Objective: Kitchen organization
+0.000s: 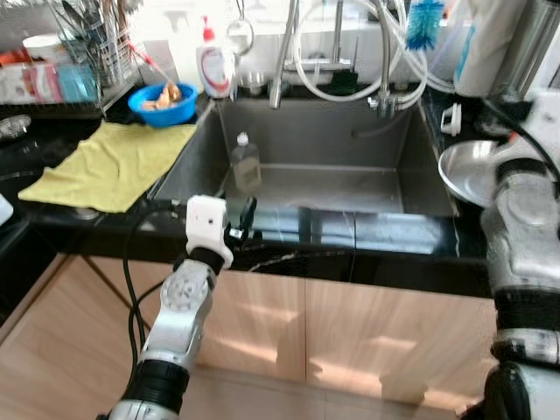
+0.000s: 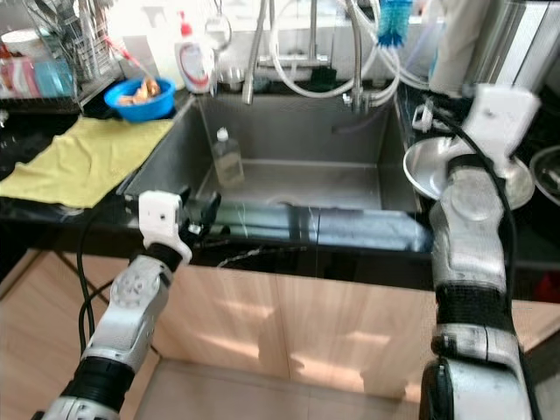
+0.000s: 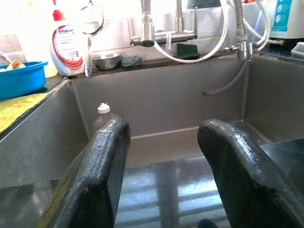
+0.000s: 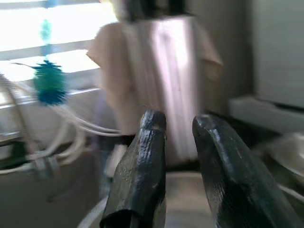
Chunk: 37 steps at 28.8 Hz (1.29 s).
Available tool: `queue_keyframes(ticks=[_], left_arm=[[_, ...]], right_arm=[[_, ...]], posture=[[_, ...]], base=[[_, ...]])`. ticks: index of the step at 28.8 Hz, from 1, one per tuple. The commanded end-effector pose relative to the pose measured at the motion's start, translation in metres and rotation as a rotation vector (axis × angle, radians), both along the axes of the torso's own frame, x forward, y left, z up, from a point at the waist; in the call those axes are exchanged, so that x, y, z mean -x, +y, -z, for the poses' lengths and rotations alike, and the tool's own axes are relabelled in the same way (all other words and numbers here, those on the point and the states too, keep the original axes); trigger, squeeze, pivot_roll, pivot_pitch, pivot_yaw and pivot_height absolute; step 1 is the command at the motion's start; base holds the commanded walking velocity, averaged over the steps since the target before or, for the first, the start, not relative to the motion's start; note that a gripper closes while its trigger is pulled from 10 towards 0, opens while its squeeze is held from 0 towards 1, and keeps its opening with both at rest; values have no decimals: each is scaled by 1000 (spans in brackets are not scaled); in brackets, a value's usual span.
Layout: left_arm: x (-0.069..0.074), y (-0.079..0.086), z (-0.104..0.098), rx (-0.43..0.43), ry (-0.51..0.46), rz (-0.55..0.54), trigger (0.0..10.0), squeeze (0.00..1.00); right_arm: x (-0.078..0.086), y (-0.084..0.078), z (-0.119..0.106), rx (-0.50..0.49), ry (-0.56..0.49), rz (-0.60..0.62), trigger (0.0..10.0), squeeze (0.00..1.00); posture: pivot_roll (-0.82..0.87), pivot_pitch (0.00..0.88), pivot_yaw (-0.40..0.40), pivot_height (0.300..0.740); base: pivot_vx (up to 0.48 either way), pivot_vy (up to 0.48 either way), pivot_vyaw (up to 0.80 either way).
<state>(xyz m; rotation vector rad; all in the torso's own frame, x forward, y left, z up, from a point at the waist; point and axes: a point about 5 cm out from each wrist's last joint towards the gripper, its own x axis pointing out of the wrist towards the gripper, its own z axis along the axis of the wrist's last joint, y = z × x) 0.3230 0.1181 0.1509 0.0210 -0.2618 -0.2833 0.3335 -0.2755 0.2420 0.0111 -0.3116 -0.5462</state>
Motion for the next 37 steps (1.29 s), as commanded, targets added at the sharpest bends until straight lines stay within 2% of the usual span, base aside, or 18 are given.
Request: queue_keyframes(ticks=[1, 2, 3, 5, 11, 12, 13, 21, 24, 27, 37], left_arm=[[1, 2, 0, -4, 2, -1, 10000, 0], [1, 2, 0, -4, 3, 0, 10000, 0], [1, 2, 0, -4, 4, 2, 10000, 0], [1, 2, 0, -6, 4, 6, 10000, 0], [1, 4, 0, -12, 1, 5, 10000, 0], [1, 4, 0, -13, 1, 5, 10000, 0], [1, 4, 0, -13, 1, 5, 10000, 0], [0, 3, -2, -14, -3, 11, 10000, 0], [0, 2, -2, -12, -6, 17, 10000, 0], [1, 2, -2, -12, -5, 20, 10000, 0], [1, 2, -2, -15, -8, 25, 10000, 0]], right_arm=[[14, -4, 3, -72, -14, 48, 10000, 47], [19, -5, 7, -89, -12, 60, 10000, 47], [26, -7, 15, -142, 3, 68, 10000, 1000], [33, -8, 25, -223, 19, 89, 10000, 1000], [46, -3, 33, -259, 66, 103, 10000, 1000], [47, -2, 35, -262, 71, 105, 10000, 212], [48, -2, 36, -262, 76, 106, 10000, 0], [55, -3, 43, -283, 102, 126, 10000, 0], [57, -6, 48, -353, 104, 131, 10000, 0], [57, -6, 48, -366, 104, 129, 10000, 0], [46, -12, 53, -449, 114, 90, 10000, 0]], posture=[[-141, 0, 86, 740], [-141, 0, 86, 740], [-143, 0, 88, 740], [-138, 0, 86, 740], [-134, 0, 84, 740], [-132, 0, 85, 740], [-130, 0, 86, 740], [-133, 0, 89, 740], [-133, 0, 91, 740], [-133, 0, 91, 740], [-127, 0, 92, 740]], base=[[0, 0, 0], [0, 0, 0], [0, 0, 0], [0, 0, 0], [0, 0, 0], [0, 0, 0], [0, 0, 0], [0, 0, 0], [0, 0, 0], [0, 0, 0], [0, 0, 0]])
